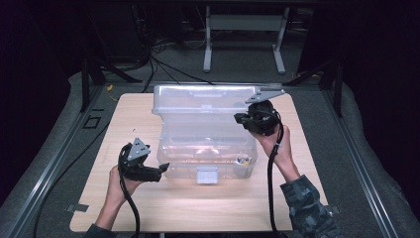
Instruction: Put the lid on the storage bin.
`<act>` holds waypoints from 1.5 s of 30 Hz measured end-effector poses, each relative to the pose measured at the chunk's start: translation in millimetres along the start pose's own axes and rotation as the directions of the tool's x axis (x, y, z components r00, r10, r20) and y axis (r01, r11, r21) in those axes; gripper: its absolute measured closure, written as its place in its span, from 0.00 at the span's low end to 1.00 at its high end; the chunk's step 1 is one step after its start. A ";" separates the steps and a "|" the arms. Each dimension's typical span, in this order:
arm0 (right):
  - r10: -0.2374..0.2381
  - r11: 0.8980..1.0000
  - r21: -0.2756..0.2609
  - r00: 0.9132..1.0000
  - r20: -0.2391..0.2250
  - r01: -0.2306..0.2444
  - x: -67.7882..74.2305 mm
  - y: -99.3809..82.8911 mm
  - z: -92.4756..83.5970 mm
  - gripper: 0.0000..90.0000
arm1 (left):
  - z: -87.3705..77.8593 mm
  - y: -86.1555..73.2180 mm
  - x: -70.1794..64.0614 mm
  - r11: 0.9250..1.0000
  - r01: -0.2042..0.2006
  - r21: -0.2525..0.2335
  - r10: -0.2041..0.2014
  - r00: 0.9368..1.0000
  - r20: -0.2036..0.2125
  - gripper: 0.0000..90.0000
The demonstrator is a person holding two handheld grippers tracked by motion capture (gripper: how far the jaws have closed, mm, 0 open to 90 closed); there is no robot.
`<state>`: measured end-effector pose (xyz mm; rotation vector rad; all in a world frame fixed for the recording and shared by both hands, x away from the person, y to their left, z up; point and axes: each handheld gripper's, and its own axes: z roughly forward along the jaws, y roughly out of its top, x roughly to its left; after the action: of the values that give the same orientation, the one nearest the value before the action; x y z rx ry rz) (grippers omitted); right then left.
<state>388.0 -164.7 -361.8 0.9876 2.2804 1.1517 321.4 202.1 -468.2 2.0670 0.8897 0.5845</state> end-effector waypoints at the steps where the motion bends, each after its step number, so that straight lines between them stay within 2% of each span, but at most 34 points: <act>1: -0.002 1.000 0.002 1.000 0.003 0.002 0.5 -0.7 -0.5 0.97 | 2.4 -1.3 0.5 1.000 0.004 -0.005 -0.004 1.000 0.000 0.09; 9: 0.001 1.000 0.006 1.000 -0.013 -0.001 4.6 -8.5 -2.3 0.97 | 14.5 -7.1 1.4 0.999 0.032 0.019 -0.032 0.999 0.007 0.13; 16: -0.002 1.000 0.012 1.000 -0.010 0.002 9.9 -20.2 -4.1 0.97 | 21.9 -11.6 -0.2 0.999 0.026 0.042 -0.027 0.999 0.024 0.10; 24: 0.006 1.000 0.023 1.000 -0.021 -0.005 12.1 -36.2 -9.2 0.97 | 22.6 -15.8 -0.4 0.999 0.032 0.036 -0.033 0.999 0.030 0.10; 27: 0.001 1.000 0.029 1.000 -0.017 -0.001 13.9 -41.8 -10.2 0.97 | 25.3 -18.5 -1.8 0.998 0.017 0.055 -0.018 1.000 0.018 0.10; 32: 0.008 0.999 0.043 1.000 -0.013 -0.007 13.2 -50.4 -12.7 0.97 | 30.2 -21.2 -3.5 0.998 0.014 0.067 -0.016 1.000 0.021 0.10; 34: 0.010 0.999 0.038 1.000 -0.025 -0.009 12.0 -53.0 -14.1 0.96 | 30.6 -21.1 -3.9 0.998 0.009 0.066 -0.011 1.000 0.019 0.10; 37: 0.012 0.999 0.038 1.000 -0.009 -0.011 11.5 -56.7 -17.4 0.96 | 31.2 -21.4 -4.7 0.998 0.017 0.063 -0.018 1.000 0.020 0.10; 45: 0.028 0.998 0.050 1.000 -0.001 -0.028 8.9 -68.0 -24.3 0.96 | 31.9 -22.4 -3.6 0.998 0.025 0.063 -0.027 0.999 0.025 0.10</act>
<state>339.0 -198.9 -403.3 1.0403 2.3141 1.1123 331.2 193.7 -505.2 2.1111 0.9294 0.5204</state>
